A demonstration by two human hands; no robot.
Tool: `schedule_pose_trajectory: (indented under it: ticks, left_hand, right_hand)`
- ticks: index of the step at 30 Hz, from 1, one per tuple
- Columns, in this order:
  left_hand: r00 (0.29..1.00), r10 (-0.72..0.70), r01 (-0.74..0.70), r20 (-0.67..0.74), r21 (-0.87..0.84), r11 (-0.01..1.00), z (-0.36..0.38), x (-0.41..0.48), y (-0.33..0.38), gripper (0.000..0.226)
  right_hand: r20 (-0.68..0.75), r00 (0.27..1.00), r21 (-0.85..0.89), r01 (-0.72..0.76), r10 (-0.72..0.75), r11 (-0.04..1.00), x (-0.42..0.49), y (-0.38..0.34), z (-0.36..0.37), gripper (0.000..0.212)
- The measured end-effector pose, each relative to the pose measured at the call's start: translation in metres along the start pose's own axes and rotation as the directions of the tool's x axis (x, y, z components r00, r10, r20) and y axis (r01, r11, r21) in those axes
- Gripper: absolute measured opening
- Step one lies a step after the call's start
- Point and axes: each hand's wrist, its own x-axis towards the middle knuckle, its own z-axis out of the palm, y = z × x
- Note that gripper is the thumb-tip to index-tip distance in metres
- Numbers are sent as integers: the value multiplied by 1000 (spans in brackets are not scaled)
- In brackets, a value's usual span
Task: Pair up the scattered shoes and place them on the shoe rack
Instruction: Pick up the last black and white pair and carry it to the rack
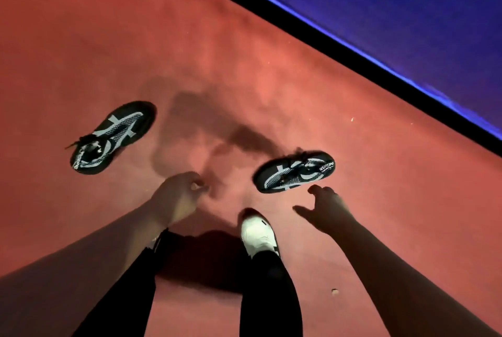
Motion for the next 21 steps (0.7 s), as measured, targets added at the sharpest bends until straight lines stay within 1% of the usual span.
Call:
schedule_pose_trajectory:
  ticks: [2,3,6,8,9,12,15,18,20,21]
  left_hand:
    - [1000,-9,7,17,110,994,11,27,-36,9]
    - [999,-25,22,20,152,988,13,35,-48,7]
    - [997,-68,61,24,224,973,19,60,-83,9]
    - [997,-74,65,14,336,940,22,77,-102,10]
    - [997,-78,67,15,364,929,23,88,-108,13]
    - [996,-86,65,38,376,924,25,115,-118,17]
    - [996,-73,46,60,363,931,23,135,-122,15]
    - [995,-61,20,76,455,890,15,145,-122,20]
    - [996,-54,14,64,512,859,7,148,-121,22]
    - [998,-52,22,43,526,850,3,148,-122,24]
  right_hand:
    - [13,999,-189,36,-34,981,30,-4,32,83]
    - [7,999,-256,54,-54,965,43,-6,42,89]
    - [-51,995,-342,67,-90,937,80,-10,61,99]
    - [-84,990,-418,69,-114,906,108,-12,71,100]
    - [-97,987,-452,73,-131,889,122,-12,75,98]
    - [-107,979,-498,100,-175,861,154,-12,79,91]
    - [-127,966,-559,119,-227,820,172,-11,85,86]
    - [-135,951,-628,136,-279,766,174,-16,89,79]
    - [-135,954,-613,131,-267,779,169,-24,86,87]
    - [-143,963,-569,108,-227,815,166,-33,82,93]
